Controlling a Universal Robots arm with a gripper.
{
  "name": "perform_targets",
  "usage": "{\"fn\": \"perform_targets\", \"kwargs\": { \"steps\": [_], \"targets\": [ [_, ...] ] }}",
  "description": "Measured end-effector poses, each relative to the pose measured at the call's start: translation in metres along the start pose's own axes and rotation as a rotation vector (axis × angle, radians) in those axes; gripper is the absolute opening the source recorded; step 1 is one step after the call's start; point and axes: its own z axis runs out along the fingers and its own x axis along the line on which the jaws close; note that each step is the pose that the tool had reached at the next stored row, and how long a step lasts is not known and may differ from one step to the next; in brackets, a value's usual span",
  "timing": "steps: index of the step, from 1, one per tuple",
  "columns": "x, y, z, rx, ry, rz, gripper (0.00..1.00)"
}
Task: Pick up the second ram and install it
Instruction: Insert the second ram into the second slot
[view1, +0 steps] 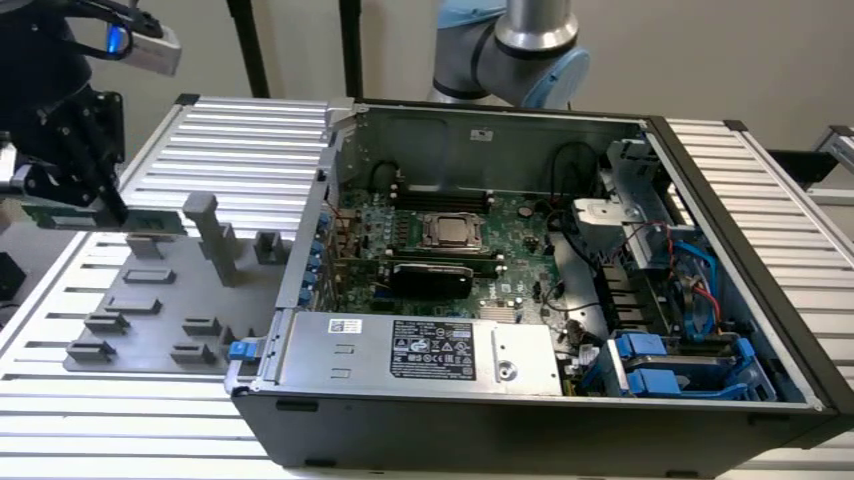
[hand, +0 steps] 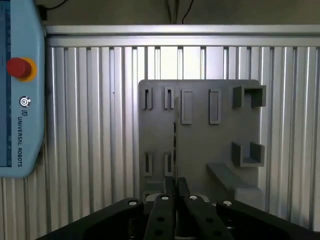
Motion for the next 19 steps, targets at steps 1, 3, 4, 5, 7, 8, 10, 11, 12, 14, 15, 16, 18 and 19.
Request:
{"fn": "perform_targets", "kwargs": {
  "steps": [1, 3, 4, 5, 7, 8, 10, 11, 12, 14, 15, 16, 18, 19],
  "targets": [
    [0.000, -0.0043, -0.0034, -0.0001, -0.0004, 0.000, 0.00],
    [0.000, -0.0135, -0.0100, -0.0002, -0.0014, 0.000, 0.00],
    [0.000, -0.0179, -0.0131, -0.0002, -0.0020, 0.000, 0.00],
    [0.000, -0.0224, -0.0161, 0.0000, -0.0026, 0.000, 0.00],
    [0.000, -0.0314, -0.0224, -0.0002, -0.0034, 0.000, 0.00],
    [0.000, -0.0358, -0.0255, -0.0002, -0.0039, 0.000, 0.00],
    [-0.001, -0.0447, -0.0315, -0.0002, -0.0048, 0.000, 0.00],
    [-0.001, -0.0497, -0.0347, -0.0002, -0.0054, 0.000, 0.00],
    [-0.001, -0.0541, -0.0376, -0.0002, -0.0057, 0.000, 0.00],
    [-0.001, -0.0632, -0.0428, -0.0002, -0.0068, 0.000, 0.00],
    [-0.001, -0.0677, -0.0451, -0.0002, -0.0074, 0.000, 0.00],
    [-0.001, -0.0722, -0.0473, -0.0003, -0.0078, 0.000, 0.00],
    [-0.001, -0.0811, -0.0514, -0.0003, -0.0088, 0.000, 0.00],
    [-0.001, -0.0855, -0.0533, -0.0003, -0.0095, 0.000, 0.00]
  ]
}}
